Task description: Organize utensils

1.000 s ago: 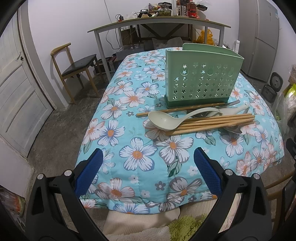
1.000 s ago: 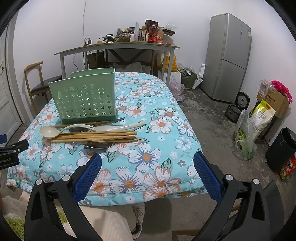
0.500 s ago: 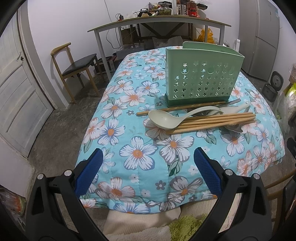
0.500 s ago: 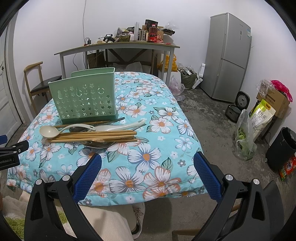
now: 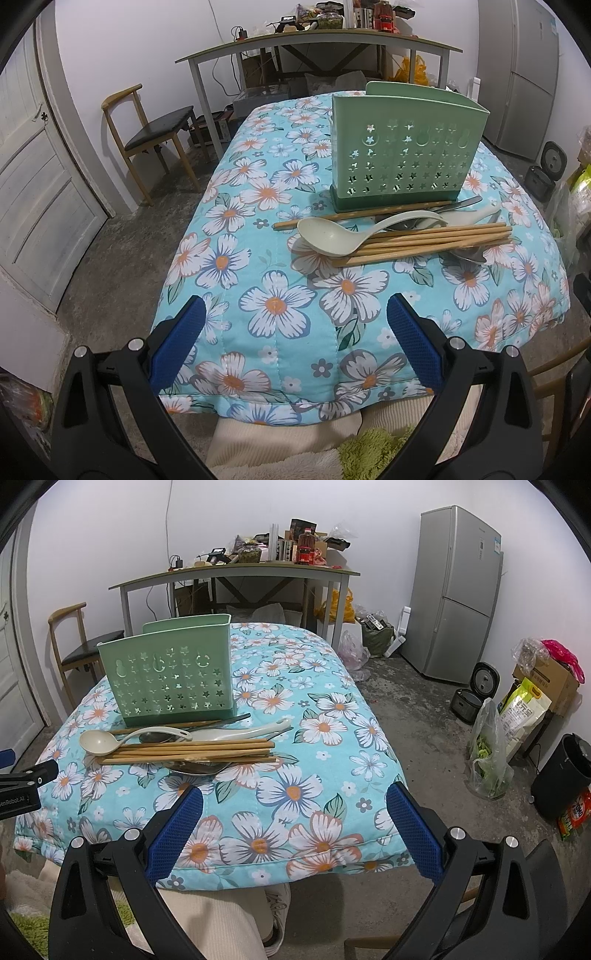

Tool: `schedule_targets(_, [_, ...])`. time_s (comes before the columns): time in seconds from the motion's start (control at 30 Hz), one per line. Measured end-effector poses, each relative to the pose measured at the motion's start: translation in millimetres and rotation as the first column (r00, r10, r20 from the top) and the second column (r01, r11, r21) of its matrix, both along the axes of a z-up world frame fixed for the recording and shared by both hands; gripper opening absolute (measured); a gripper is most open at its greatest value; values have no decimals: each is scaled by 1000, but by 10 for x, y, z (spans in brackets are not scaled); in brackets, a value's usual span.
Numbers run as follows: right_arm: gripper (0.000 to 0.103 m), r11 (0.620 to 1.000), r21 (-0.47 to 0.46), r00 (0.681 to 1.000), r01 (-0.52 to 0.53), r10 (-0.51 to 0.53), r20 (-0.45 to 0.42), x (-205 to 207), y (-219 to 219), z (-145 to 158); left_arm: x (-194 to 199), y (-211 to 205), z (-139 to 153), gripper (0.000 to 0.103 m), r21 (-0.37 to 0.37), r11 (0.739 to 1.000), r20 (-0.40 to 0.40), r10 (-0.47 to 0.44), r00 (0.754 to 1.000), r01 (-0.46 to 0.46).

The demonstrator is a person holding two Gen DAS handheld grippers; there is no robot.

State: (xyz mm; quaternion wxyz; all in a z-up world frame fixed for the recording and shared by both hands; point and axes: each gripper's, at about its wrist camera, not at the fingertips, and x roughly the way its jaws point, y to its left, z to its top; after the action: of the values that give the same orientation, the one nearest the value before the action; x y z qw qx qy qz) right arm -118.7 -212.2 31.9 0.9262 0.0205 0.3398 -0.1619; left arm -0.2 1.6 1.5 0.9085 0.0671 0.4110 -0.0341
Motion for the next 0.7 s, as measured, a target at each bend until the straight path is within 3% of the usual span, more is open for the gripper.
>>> schedule_targets(0.7, [97, 1000, 3, 1000, 2, -2, 3, 0, 0, 8, -4, 5, -7, 95, 2, 1000, -2, 1, 1000, -1])
